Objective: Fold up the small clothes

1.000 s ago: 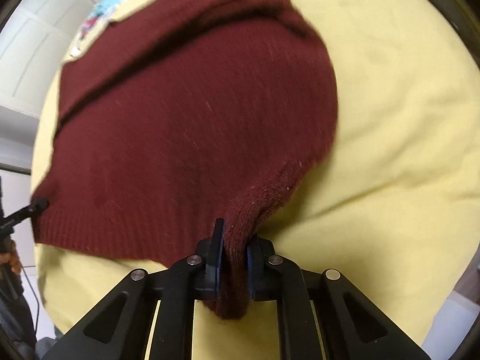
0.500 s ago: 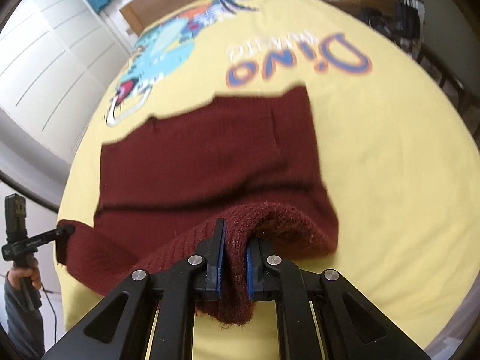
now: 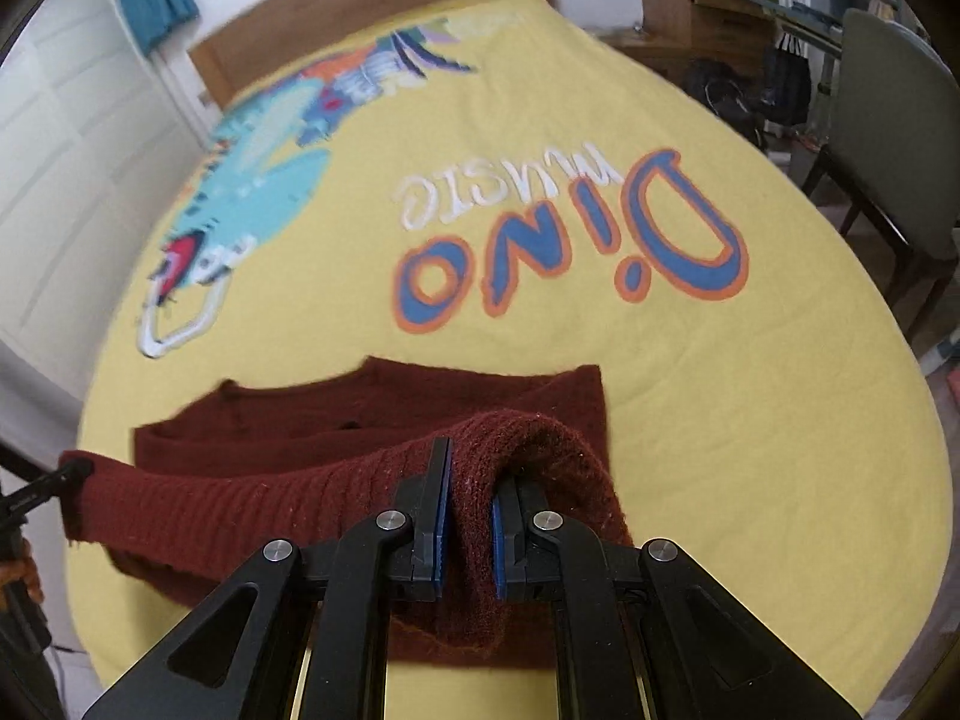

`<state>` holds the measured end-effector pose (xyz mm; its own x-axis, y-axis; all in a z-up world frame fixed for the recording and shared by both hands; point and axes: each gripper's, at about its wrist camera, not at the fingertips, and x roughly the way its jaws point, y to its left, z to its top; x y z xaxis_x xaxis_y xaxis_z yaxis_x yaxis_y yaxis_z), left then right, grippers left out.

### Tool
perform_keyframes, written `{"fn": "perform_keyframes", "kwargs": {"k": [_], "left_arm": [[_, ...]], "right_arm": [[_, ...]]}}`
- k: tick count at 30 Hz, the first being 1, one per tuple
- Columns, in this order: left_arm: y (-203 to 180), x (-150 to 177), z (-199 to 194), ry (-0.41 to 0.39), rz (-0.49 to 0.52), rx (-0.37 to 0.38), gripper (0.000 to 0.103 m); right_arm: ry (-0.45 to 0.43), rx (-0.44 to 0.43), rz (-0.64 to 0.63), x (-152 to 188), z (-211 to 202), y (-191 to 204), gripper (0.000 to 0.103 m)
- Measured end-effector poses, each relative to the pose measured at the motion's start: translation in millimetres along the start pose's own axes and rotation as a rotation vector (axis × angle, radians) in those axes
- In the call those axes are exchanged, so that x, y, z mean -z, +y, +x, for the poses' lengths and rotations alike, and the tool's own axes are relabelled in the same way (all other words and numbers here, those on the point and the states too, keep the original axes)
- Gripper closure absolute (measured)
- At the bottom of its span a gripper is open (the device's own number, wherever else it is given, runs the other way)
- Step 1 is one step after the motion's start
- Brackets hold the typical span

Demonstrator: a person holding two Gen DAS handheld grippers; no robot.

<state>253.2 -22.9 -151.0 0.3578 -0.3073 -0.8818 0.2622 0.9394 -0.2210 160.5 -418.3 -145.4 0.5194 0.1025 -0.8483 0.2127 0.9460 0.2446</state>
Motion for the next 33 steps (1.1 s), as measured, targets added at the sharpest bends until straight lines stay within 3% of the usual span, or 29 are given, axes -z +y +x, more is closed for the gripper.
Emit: {"fn": "perform_keyframes", "kwargs": {"k": [4,8,10,13,15,17,19,22,25,27,33], "left_arm": [[1,4,36,0.028,-0.007,-0.047,0.095],[-6,8,45,0.027,0.031,-0.124,0.092],[-11,7,46,0.039,0.041,-0.153,0.086],[-20,3,39,0.018,0.044,-0.157,0.059],[-24,-2,33,-0.002,0.043,-0.160,0.030],[-28,-8,26,-0.015,0.041,-0.149,0.023],[-33,-12,18,-0.023,0.033,-0.122,0.023],[-46,-11,4,-0.052,0.047,-0.107,0.004],[-65,-1,-5,-0.078,0.095,-0.095,0.002],[-77,10,-5,-0.084,0.118,-0.065,0.001],[-99,52,35,-0.061,0.165,-0.043,0.001]], "right_arm": [[0.069,0.042,0.005,3,38,-1,0.092],[0.125,0.056,0.016,10,63,-5,0.089],[0.111,0.073,0.021,12,64,-8,0.077],[0.099,0.075,0.048,12,61,-11,0.068],[0.095,0.078,0.049,11,56,-11,0.044],[0.075,0.095,0.031,8,47,-8,0.030],[0.050,0.099,0.021,4,37,-5,0.025],[-0.008,0.075,0.012,-1,17,1,0.021],[-0.050,0.017,-0.022,1,1,16,0.012],[-0.065,-0.004,-0.082,9,-5,33,0.000],[-0.089,0.025,-0.317,65,13,89,0.000]]}}
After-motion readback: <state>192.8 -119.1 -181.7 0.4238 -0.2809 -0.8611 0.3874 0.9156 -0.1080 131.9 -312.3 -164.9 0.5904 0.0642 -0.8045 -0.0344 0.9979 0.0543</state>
